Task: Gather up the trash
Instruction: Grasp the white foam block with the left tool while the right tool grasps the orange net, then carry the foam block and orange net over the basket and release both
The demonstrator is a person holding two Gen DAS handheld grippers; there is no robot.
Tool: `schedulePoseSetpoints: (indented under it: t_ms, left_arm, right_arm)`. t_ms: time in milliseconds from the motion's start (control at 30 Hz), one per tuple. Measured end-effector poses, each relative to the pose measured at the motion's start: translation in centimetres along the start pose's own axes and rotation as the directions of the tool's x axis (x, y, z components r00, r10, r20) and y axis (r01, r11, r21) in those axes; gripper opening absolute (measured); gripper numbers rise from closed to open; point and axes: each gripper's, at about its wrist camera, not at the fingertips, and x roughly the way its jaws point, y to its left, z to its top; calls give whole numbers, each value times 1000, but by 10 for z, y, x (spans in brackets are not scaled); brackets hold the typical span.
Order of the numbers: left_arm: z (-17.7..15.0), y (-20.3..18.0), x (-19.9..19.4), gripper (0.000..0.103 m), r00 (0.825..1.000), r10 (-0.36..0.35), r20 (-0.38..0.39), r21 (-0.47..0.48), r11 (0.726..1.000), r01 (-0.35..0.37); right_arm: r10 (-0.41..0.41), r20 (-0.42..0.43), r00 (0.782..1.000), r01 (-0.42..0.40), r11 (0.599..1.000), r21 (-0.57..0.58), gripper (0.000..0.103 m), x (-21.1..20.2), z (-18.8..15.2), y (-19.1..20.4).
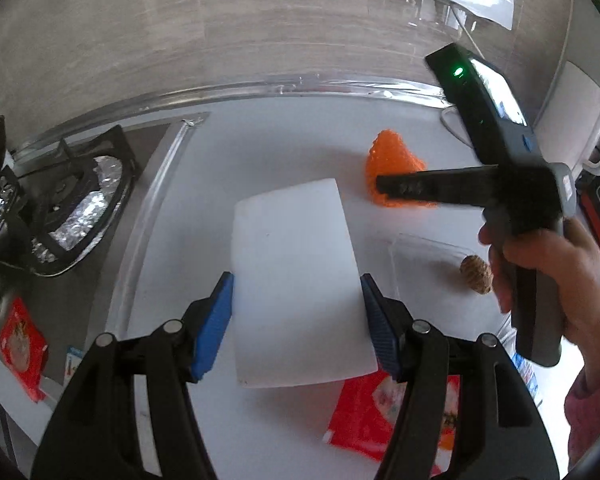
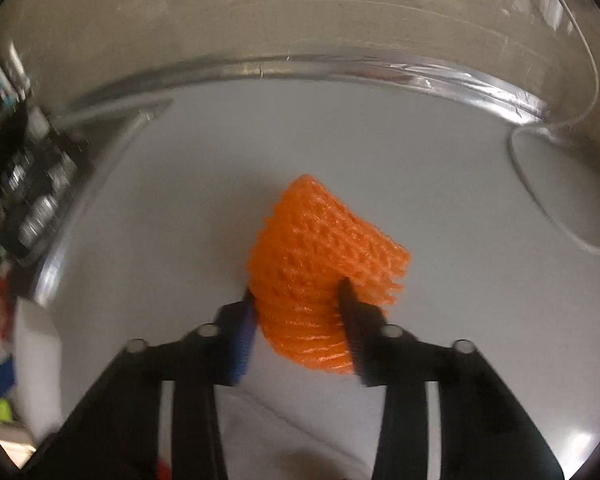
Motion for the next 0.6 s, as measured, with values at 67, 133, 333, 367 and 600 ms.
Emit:
schedulePoseSetpoints:
  t_ms: [67,133,333,367,600]
  left_arm:
    - [-4,4,-11,61,1000,4,11,7,1000,-4]
    - [-8,9,-27,61,1000,-5,26,6,1000,5]
    - [-36,19,-89,61,997,-54,62,5,999,54]
    - [-43,21,-99,61,996,-67,51,3,998,67]
    - [-110,24,-161,61,994,-100,35,90,991,96]
  right_arm:
    - [17,36,999,-17,1000,2,25,-18,-2,4]
    - [43,82,996,-43,999,5,25,-44,-8,9]
    - [64,183,981,-58,997,-42,25,-141,-66,47]
    - [60,190,980,-54,998,-37,25,-153,-78,51]
    - [11,207,978,-12,1000,4,25,-226,-190,88]
